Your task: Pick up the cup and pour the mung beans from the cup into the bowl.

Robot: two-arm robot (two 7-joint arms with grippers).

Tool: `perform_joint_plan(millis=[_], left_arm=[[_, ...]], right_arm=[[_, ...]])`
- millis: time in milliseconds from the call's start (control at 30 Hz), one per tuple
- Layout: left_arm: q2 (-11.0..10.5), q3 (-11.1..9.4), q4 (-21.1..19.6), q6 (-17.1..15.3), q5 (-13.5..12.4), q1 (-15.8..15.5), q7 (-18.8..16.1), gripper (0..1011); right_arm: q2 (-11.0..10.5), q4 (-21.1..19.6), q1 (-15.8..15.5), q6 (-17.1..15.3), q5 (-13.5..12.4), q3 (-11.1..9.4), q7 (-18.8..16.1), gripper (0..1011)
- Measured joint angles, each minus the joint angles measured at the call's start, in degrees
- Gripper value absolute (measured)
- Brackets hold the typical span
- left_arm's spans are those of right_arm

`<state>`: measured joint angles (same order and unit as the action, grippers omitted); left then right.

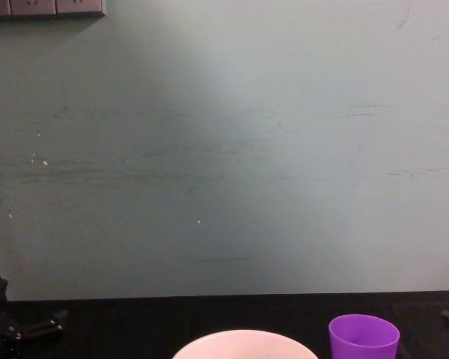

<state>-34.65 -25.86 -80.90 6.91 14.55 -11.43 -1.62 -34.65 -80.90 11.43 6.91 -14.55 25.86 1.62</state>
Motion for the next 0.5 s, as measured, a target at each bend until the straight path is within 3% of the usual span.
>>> perform_joint_plan(millis=[500], left_arm=[[0.0, 0.0, 0.0, 0.0, 0.0, 0.0, 0.0, 1000]], right_arm=[[0.0, 0.0, 0.0, 0.0, 0.0, 0.0, 0.0, 1004]])
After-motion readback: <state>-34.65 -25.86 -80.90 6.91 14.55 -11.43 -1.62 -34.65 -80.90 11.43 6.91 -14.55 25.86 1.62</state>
